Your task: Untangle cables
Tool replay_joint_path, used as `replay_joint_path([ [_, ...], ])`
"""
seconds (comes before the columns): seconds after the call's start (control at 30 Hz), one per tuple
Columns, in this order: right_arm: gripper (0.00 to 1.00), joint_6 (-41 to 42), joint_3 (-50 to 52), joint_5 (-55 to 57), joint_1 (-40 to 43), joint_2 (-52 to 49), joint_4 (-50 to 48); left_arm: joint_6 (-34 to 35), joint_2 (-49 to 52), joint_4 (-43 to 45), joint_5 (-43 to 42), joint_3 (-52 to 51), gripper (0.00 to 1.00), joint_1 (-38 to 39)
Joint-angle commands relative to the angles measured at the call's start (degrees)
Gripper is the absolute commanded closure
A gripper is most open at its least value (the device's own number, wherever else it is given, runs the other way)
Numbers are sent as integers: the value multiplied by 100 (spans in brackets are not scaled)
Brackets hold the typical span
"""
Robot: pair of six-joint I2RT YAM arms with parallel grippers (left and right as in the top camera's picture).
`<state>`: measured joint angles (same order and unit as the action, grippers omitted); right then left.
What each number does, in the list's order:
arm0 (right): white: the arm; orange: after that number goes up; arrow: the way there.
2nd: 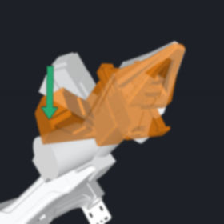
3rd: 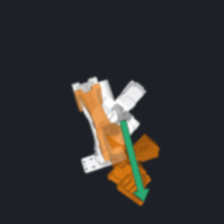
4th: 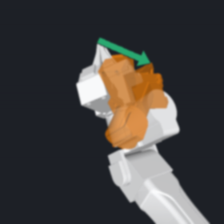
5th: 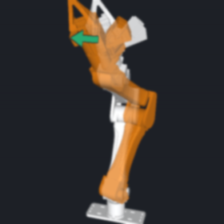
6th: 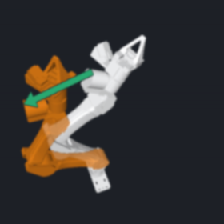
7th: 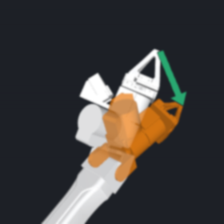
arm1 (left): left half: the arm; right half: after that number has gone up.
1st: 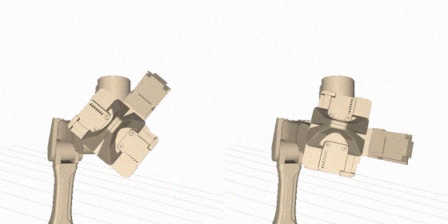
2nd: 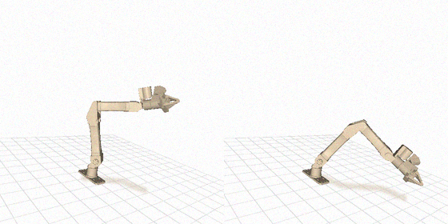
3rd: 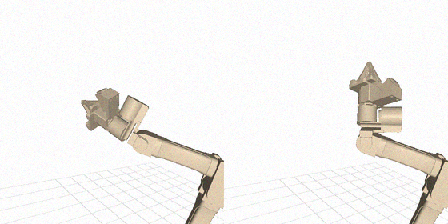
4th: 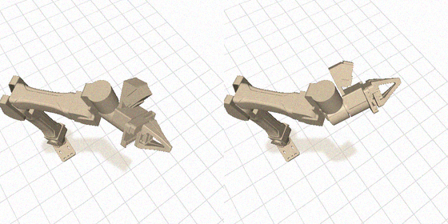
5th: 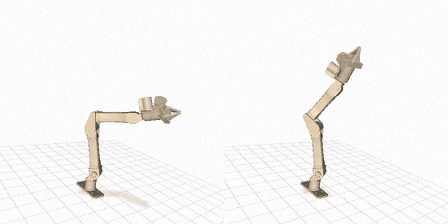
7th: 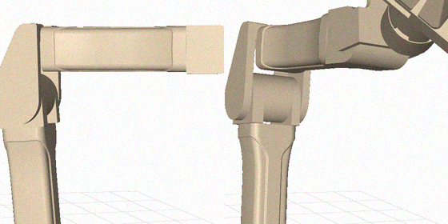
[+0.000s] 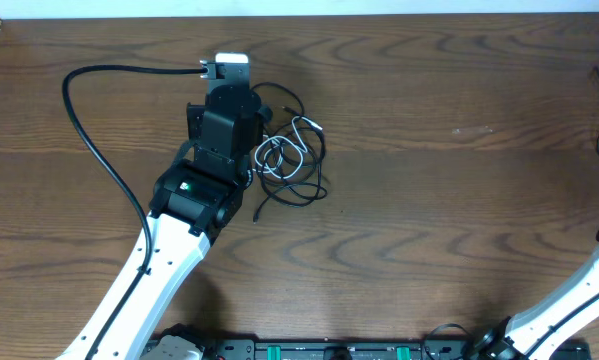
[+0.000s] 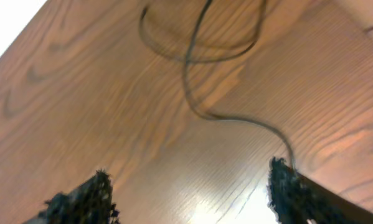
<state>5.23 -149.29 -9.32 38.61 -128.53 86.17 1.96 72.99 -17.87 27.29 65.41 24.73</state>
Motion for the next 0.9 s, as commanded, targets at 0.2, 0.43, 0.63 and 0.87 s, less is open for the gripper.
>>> replay_joint_path([
  [0.2,27,-267,1082,4,-876,140,-317,122,35,-164,9,72,92,-33],
  [0.43,27,-31,2511,398,-909,140,-1504,138,37,-164,9,72,92,-33],
  [0.63,20,678,3217,1401,-699,140,-2389,140,37,-164,9,72,92,-33],
  [0.87,23,-184,2736,-890,-638,337,-2022,133,37,-398,-1045,72,86,-35],
])
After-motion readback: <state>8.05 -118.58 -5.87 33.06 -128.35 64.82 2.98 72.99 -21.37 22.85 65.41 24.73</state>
